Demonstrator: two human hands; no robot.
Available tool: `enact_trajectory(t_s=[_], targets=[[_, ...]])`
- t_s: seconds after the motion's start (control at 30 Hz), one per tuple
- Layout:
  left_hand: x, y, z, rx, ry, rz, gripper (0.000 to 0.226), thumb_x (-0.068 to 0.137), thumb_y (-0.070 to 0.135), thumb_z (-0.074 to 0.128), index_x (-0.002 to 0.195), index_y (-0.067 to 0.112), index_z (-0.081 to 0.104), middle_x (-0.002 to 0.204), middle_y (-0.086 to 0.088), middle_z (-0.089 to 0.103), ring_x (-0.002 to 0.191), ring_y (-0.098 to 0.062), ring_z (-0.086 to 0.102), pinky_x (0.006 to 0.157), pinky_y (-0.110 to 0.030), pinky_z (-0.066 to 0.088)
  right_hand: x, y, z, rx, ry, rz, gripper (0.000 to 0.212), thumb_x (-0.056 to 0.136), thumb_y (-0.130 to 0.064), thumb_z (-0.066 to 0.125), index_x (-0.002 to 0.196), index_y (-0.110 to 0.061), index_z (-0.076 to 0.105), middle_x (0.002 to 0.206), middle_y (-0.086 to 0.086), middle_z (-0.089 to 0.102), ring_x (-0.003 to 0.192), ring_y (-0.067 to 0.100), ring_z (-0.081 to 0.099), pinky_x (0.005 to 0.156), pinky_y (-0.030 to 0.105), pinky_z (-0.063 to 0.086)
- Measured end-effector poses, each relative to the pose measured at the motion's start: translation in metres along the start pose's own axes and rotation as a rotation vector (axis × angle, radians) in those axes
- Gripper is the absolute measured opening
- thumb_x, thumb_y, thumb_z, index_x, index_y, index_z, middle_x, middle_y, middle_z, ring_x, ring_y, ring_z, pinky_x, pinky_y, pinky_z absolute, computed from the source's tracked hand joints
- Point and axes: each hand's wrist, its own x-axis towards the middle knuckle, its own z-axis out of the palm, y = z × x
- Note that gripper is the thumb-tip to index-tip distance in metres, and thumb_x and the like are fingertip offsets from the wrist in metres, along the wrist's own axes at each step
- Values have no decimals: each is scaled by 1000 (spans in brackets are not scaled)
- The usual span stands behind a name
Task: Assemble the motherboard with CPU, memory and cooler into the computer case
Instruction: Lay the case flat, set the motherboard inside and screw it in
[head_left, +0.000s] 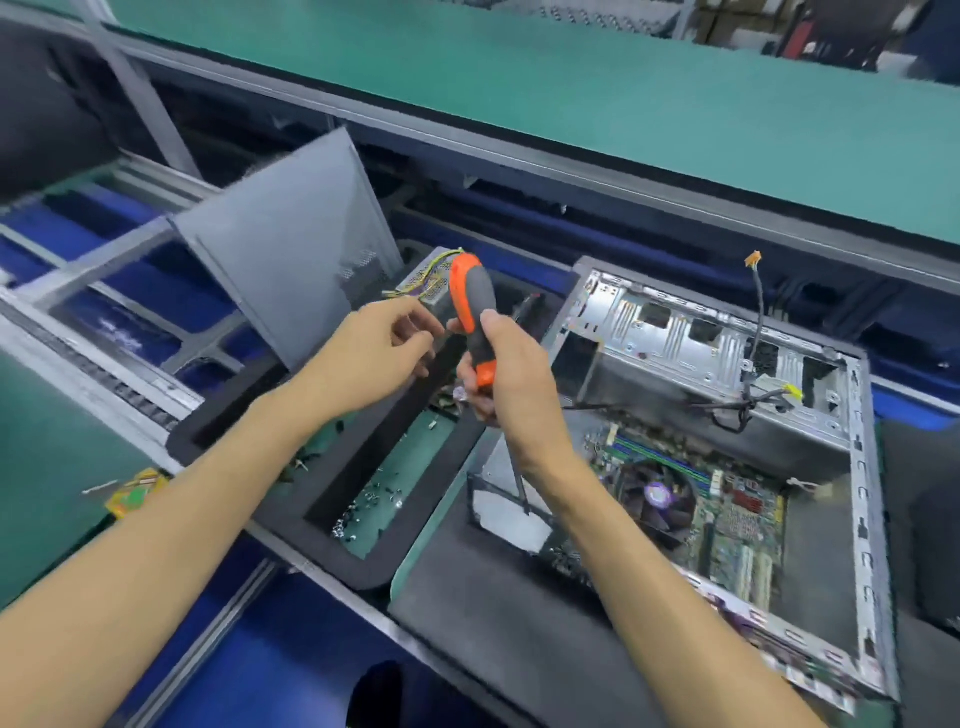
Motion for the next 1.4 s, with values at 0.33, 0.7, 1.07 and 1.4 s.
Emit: enact_trajectory(t_s=[0.33, 0.7, 1.07, 1.4], targets=[[-15, -150, -3, -67, -217, -255, 19, 93, 2, 49, 96, 18, 60, 79, -7, 69, 62, -14, 72, 61, -31, 60, -8, 100, 68, -248, 119, 243, 39, 105, -41, 41, 94, -6, 53, 68, 4, 48, 45, 4, 37, 44, 17, 30], [-15, -229, 61, 122, -659, -234, 21, 90, 9, 56, 107, 22, 55, 91, -2, 70, 84, -19, 68, 81, -39, 55, -20, 183, 75, -489, 378, 409, 38, 88, -59, 52, 69, -31, 35, 67, -2, 40, 63, 18, 36, 62, 35, 32], [-17, -258, 105, 398, -780, -51, 32, 82, 11, 64, 109, 15, 46, 102, -8, 55, 93, -31, 59, 77, -36, 47, -21, 199, 61, -463, 443, 438, 36, 87, -65, 51, 78, -31, 46, 68, -5, 42, 63, 16, 40, 62, 33, 35], [-23, -251, 115, 578, -943, 39, 10, 88, 7, 56, 96, 13, 52, 105, -15, 63, 96, -37, 63, 76, -35, 49, -16, 203, 58, -441, 450, 437, 30, 87, -63, 52, 75, -36, 47, 67, -6, 40, 61, 14, 39, 58, 29, 34]])
